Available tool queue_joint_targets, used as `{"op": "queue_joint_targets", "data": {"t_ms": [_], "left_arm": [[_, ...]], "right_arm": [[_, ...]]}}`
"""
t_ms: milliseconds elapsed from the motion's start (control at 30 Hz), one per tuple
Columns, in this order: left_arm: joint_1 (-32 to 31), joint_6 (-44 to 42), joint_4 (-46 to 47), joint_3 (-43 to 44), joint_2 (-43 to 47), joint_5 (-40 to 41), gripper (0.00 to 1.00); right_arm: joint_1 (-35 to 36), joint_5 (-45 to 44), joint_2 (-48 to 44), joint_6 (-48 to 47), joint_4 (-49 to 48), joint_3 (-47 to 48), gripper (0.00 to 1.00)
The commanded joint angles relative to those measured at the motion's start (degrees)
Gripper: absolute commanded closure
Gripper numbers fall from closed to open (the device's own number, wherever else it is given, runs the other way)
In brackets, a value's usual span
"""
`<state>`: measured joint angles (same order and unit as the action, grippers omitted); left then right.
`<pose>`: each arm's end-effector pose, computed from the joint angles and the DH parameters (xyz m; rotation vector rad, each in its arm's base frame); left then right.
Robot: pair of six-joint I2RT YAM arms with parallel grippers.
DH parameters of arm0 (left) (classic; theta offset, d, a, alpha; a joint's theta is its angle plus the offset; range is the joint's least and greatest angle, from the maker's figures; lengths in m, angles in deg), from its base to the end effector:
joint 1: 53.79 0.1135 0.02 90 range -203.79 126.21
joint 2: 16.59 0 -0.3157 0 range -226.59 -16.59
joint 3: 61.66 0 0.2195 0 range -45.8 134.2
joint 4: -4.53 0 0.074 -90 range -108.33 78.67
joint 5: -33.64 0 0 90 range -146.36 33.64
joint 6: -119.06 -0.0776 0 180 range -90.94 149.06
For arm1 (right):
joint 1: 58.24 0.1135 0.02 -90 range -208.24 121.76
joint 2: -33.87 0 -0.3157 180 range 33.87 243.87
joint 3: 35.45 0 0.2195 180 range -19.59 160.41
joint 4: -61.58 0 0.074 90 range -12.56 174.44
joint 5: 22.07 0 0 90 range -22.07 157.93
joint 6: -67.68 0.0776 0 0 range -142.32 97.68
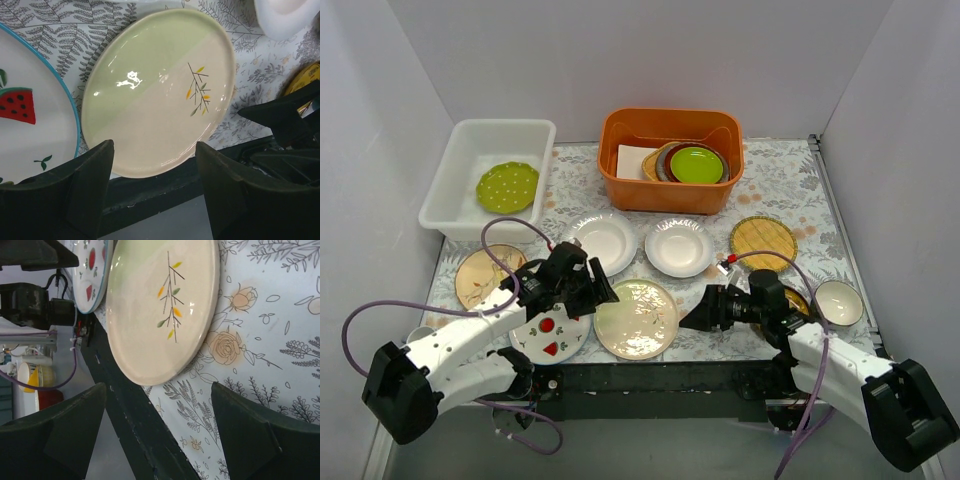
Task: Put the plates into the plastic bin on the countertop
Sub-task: Pick up the plate from the corner of the board.
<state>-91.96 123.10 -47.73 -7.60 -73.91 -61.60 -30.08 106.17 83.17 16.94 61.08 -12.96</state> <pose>0.1169 -0.1009 0.2420 -1.3010 2.5401 -0.8625 0.0928 0.1042 0.1940 -0.2556 2.2088 1.3762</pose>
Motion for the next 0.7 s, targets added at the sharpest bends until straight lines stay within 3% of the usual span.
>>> {"op": "queue_joint_targets", "data": {"t_ms": [0, 667], "left_arm": [[-4.18, 4.31, 0.46, -0.05, -1.65, 6.81, 0.36], [-14.03, 8.53, 0.81, 0.30, -8.94, 11.47, 0.47]], "right_arm": [[2.60, -5.36, 3.78, -0.15, -2.98, 1.19, 0.09], [15.15, -28.03, 16.27, 2.13, 6.76, 7.69, 0.43]]}}
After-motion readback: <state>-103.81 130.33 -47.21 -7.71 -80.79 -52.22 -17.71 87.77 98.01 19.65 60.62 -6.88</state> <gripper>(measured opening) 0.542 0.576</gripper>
